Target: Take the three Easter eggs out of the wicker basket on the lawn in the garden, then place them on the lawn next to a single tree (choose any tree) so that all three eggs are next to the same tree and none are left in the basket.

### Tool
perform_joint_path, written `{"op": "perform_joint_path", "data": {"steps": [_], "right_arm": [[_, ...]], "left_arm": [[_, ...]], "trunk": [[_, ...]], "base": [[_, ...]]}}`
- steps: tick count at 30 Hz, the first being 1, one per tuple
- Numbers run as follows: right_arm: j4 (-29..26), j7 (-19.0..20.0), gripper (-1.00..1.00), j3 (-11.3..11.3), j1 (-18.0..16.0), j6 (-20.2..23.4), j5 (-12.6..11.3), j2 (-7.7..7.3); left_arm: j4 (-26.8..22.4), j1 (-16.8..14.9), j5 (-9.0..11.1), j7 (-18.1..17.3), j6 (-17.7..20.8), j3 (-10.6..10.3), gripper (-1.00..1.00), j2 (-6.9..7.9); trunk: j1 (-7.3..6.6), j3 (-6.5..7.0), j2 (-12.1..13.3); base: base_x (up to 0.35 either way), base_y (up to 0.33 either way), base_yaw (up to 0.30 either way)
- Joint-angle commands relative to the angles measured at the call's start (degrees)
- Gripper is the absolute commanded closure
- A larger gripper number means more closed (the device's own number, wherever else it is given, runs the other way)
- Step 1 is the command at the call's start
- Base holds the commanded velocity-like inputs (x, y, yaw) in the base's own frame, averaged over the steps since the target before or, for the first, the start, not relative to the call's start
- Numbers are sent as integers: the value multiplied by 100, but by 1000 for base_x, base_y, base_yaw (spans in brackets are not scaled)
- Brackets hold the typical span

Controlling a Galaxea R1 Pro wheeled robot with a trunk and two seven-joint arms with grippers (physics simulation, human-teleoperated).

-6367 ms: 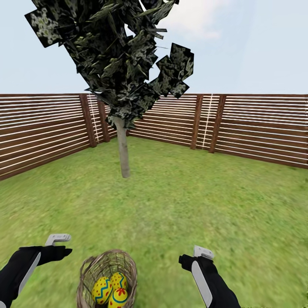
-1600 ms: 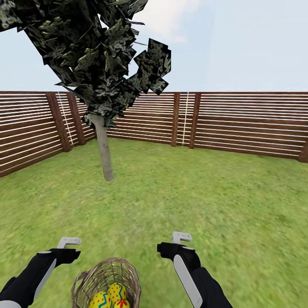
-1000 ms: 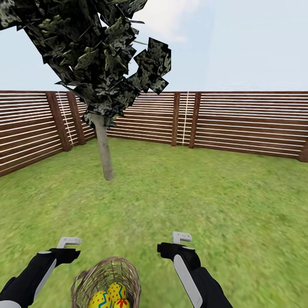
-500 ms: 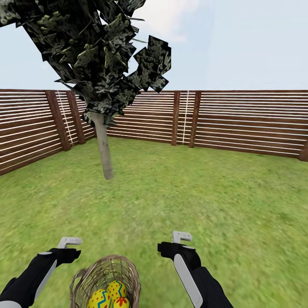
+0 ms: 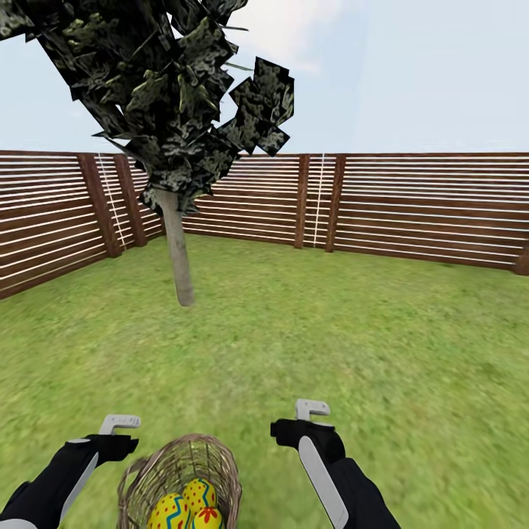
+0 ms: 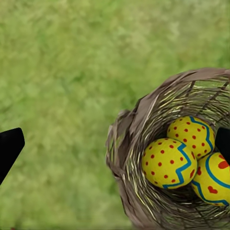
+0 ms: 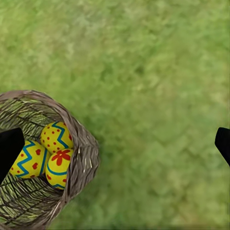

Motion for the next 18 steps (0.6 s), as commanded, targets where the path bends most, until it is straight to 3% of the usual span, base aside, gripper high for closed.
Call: {"op": "perform_joint_path", "data": {"steps": [1,18], "right_arm": [[0,-57,-100,13,-2,13,-57,0],[33,-57,-100,74,-3,-4,-5,0]], "left_arm": [[-7,-2,-4,-35,36,18,-100,-2],[-30,-2,0,-47,37,43,-100,33]], "trunk": [[23,-25,-45],[396,-330,-727]], "base": [[0,0,0],[0,0,0]]}}
